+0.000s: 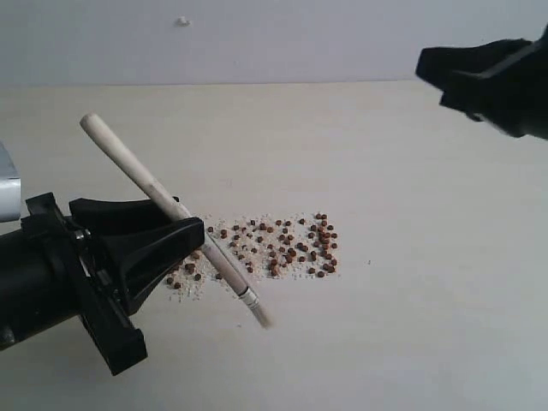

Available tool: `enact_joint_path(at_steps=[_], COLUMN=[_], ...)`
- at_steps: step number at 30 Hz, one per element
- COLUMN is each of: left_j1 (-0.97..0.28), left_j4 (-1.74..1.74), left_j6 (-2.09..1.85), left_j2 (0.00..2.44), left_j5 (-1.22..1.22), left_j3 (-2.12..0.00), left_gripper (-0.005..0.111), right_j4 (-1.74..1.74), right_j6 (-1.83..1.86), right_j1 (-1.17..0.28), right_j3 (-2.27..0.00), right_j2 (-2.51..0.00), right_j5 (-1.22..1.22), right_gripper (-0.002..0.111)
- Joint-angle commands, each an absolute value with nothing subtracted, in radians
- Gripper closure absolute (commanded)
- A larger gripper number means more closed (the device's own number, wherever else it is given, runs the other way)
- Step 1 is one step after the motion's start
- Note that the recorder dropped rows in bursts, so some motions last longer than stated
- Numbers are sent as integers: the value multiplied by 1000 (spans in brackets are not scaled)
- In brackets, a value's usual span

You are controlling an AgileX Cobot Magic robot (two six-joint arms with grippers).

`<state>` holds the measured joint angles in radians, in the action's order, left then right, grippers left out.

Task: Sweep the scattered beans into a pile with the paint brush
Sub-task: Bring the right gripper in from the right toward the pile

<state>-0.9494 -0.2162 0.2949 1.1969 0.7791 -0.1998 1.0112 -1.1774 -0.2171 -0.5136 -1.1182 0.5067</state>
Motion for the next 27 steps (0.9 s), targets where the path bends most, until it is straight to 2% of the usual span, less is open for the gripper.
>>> enact_joint_path(at_steps=[1,9,17,20,24,27], left_j1=[-947,-947,-947,-947,-947,-947], left_j4=[-202,-202,-198,-198,-198,-220], left_j6=[303,311,319,317,319,343], left_j2=[1198,1198,1198,1198,1198,1198], left_j5=[781,781,758,732,697,535], left_j3=[-197,-197,-197,-197,-206,-249], left_gripper=[107,107,107,107,107,107], right_j4=[851,526,-111,-86,99,143], right_j6=[-996,-641,-108,-138,-383,-422], right_j1=[-383,-572,-582,-582,-582,-582], right_j3=[-528,-517,-337,-278,-270,-270], right_j2=[-1139,-1130,-946,-920,-923,-922], right_j5=[335,232,412,418,376,399], right_gripper=[108,108,108,108,108,108])
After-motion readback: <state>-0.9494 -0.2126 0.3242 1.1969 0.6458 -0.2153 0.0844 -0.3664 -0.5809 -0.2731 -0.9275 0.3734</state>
